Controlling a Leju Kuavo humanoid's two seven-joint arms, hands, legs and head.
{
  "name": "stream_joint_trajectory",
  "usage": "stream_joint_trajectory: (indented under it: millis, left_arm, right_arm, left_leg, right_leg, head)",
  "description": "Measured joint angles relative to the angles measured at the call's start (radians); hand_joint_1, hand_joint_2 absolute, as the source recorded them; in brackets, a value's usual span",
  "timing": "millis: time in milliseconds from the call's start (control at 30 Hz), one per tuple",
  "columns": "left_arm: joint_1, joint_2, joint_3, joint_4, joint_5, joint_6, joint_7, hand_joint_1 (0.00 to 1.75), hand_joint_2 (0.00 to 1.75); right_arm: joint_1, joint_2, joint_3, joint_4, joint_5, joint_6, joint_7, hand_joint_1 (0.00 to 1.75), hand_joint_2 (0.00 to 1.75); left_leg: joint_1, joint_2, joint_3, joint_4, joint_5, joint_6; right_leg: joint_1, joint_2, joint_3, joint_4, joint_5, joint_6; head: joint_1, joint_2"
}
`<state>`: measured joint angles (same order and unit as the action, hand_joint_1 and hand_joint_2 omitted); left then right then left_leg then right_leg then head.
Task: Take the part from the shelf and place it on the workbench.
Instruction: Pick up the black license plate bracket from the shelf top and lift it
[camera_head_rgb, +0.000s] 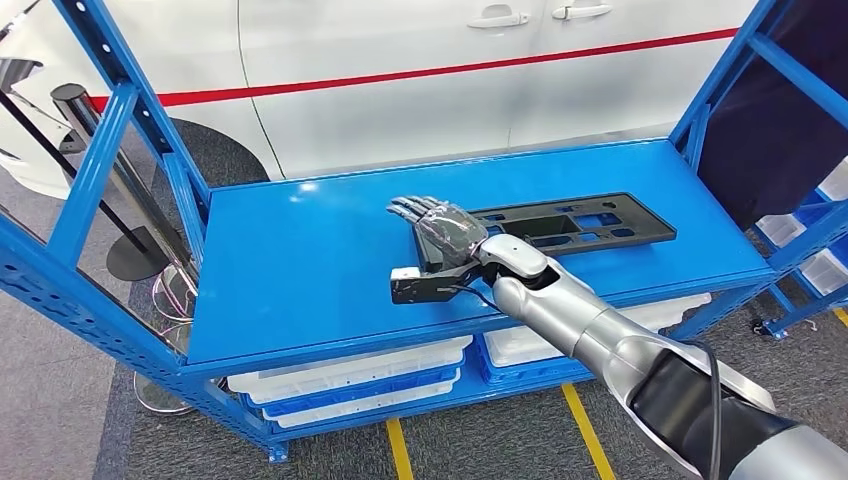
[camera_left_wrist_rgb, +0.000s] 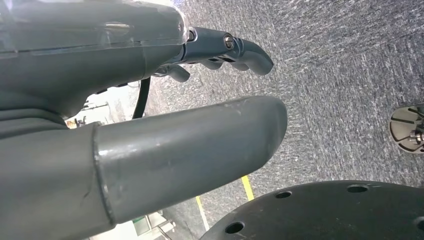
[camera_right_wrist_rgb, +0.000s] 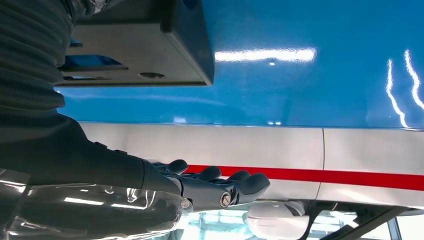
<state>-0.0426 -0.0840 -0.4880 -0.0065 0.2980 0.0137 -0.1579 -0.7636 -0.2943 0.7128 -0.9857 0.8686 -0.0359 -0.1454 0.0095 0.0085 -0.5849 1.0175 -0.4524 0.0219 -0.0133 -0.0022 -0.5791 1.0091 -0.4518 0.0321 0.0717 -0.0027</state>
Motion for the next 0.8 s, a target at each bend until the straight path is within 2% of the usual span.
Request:
stream_joint_trajectory:
  millis: [300,533,800]
  left_arm:
    - [-0.003,0.000,-0.004,0.000,0.008,0.000,0.000,0.00,0.00]
    - [-0.004,0.000,-0.008,0.000,0.015,-0.001,0.003,0.00,0.00]
    - [-0.004,-0.001,-0.014,0.000,0.026,-0.002,0.006,0.00,0.00]
  right_arm:
    - [-0.013,0.046,0.000,0.087,0.151,-0.168,0.106,0.00,1.75]
    - [-0.022,0.071,0.000,0.203,0.224,-0.200,0.126,0.00,1.75]
    - [-0.027,0.084,0.000,0.263,0.291,-0.205,0.162,0.00,1.75]
  left_leg:
    - [0.000,0.000,0.000,0.000,0.000,0.000]
    - [0.000,0.000,0.000,0.000,0.000,0.000]
    - [0.000,0.000,0.000,0.000,0.000,0.000]
  right_leg:
    - [0.000,0.000,0.000,0.000,0.000,0.000]
    - [0.000,0.000,0.000,0.000,0.000,0.000]
    - [0.000,0.000,0.000,0.000,0.000,0.000]
  head:
    - [0.000,0.000]
    - [0.000,0.000]
    - [0.000,0.000]
